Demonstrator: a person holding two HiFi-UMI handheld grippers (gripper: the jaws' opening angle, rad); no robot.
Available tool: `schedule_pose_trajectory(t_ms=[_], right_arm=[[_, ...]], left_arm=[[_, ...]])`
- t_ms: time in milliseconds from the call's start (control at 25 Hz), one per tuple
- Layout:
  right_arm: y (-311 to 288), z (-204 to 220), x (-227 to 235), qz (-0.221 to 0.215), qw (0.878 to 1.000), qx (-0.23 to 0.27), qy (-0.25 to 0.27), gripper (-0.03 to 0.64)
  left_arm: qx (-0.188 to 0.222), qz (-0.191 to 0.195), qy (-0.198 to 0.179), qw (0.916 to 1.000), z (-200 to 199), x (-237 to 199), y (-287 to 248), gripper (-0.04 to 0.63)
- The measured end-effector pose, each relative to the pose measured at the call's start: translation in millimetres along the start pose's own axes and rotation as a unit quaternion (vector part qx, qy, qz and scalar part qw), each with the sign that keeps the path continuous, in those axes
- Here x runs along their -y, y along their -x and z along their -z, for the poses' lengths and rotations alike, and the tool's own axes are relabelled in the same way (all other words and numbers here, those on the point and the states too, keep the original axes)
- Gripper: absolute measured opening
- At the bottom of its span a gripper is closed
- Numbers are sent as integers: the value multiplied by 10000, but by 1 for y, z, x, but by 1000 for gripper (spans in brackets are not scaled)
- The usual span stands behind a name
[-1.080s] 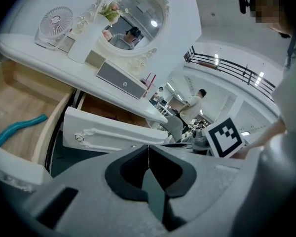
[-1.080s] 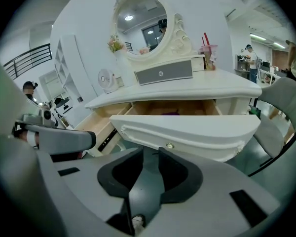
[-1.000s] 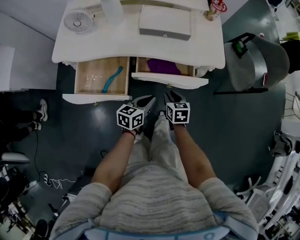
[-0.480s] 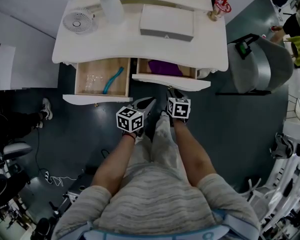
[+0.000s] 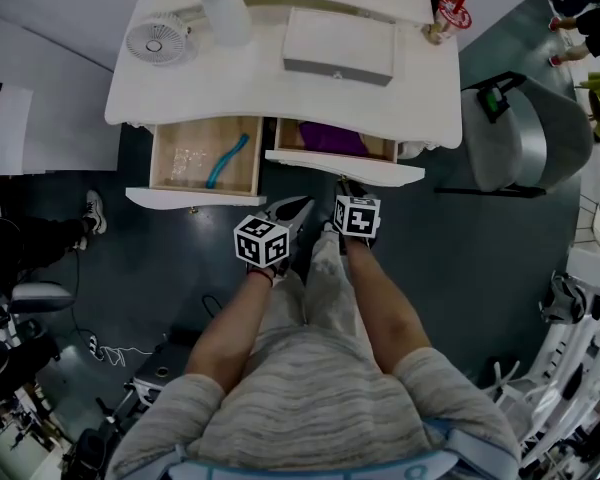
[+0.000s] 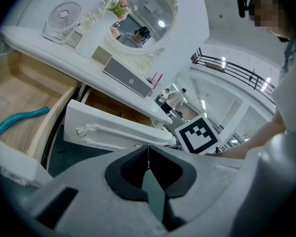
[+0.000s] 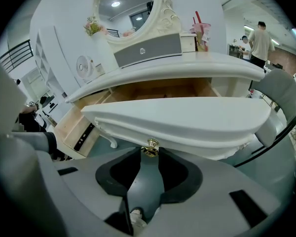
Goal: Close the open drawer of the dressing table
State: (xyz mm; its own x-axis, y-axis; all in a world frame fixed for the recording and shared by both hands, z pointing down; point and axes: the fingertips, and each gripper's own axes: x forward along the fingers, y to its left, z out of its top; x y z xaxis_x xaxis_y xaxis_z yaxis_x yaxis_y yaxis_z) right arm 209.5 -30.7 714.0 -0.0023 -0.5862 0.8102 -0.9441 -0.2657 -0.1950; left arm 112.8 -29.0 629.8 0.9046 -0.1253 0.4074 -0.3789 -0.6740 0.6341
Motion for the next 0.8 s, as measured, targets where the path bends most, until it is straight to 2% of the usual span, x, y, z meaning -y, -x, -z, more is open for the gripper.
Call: schedule_pose_trajectory(t_ms=[800], right_arm=[[-14,-20,6,20,9999,-22,116,103]], left_arm=[[118,-106,130,9998,-4,-5,3,17]])
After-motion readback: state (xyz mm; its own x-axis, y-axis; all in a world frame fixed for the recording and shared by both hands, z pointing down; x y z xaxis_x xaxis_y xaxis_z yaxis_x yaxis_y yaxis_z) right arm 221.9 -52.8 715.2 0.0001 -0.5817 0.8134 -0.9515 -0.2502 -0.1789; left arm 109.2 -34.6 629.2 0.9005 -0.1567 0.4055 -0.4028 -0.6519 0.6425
